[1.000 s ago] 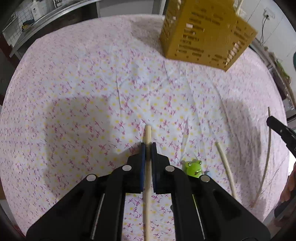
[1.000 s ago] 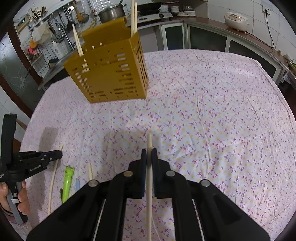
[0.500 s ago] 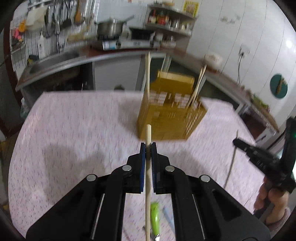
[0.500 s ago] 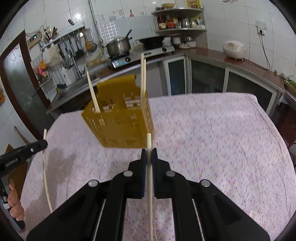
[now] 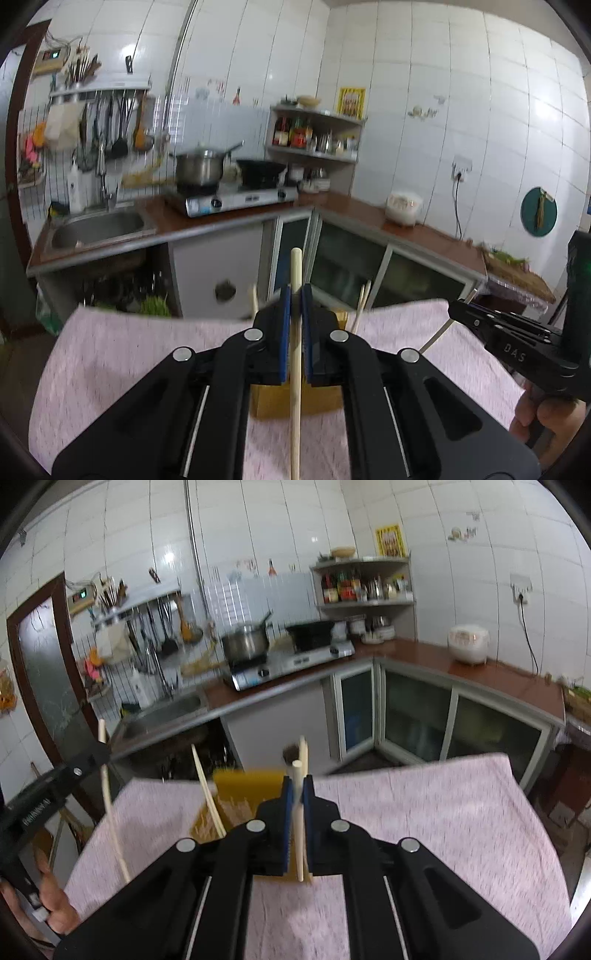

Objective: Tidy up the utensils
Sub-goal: 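Lift both chopsticks and lower them into the yellow holder, then open both grippers and withdraw them back over the table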

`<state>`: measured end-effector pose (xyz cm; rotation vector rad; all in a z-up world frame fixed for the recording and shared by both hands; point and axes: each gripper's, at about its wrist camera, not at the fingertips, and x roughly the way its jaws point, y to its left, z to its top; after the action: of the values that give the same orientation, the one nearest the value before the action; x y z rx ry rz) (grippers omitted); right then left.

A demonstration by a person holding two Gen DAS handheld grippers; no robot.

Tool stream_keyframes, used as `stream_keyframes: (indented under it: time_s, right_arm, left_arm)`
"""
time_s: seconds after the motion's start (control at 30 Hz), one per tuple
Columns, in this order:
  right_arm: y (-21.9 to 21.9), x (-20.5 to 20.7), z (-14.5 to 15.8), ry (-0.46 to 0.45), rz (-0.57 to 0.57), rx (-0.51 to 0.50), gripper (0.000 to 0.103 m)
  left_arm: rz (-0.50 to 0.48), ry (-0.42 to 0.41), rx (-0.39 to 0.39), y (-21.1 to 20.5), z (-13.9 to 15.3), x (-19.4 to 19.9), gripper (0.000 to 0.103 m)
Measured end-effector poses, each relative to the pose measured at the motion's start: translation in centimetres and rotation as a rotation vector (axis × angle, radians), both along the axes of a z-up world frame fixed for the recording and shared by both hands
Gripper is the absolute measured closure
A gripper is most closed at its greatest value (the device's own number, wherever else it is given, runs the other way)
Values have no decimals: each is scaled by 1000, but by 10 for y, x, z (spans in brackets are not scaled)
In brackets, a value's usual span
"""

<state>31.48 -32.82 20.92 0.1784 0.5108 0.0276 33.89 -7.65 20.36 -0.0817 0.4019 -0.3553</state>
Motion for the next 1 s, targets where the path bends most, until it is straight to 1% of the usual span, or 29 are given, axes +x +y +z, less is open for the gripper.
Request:
stream_keyframes:
  time_s: [0.1, 0.17, 0.3, 0.43, 0.5, 0.57, 0.63, 0.77, 0.83, 0.87, 0.93, 1.0]
  right_arm:
    - [1, 12, 24, -32, 3, -15, 97]
    - [2, 21, 34, -37, 7, -21, 97]
    - [1, 36, 43, -42, 13, -24, 97]
    - [-6, 48, 52, -42, 20, 11, 97]
    - [-8, 52, 54, -46, 19, 9, 97]
    - [-9, 56, 55, -47, 17, 8, 97]
    - [-10, 62, 50, -33, 18, 12, 97]
    - [-7, 70, 32, 6, 25, -5, 97]
    - [-5, 75, 20, 28, 37, -14, 97]
    - [-4, 78, 15, 39, 43, -18, 97]
    - [-1, 83, 2, 67, 50, -28, 97]
    - [3, 89, -13, 104, 64, -38, 97]
  left_arm:
    - [-6, -21, -22, -8, 12, 16, 99]
    - [-2, -32, -18, -14, 17, 30, 99]
    - [-9, -28, -30, -22, 21, 54, 99]
    - [-12, -37, -81, -21, 35, 71, 99]
    - [-6, -57, -65, -24, 39, 78, 99]
    - [6, -81, -25, -30, 38, 87, 99]
    - [1, -93, -25, -31, 29, 97, 99]
    - [6, -95, -70, -25, -8, 116, 99]
    - [43, -132, -66, -23, -28, 120, 99]
    - [45, -135, -64, -23, -32, 121, 99]
    - [30, -102, -71, -22, -45, 127, 99]
    - [16, -80, -53, -24, -59, 129, 99]
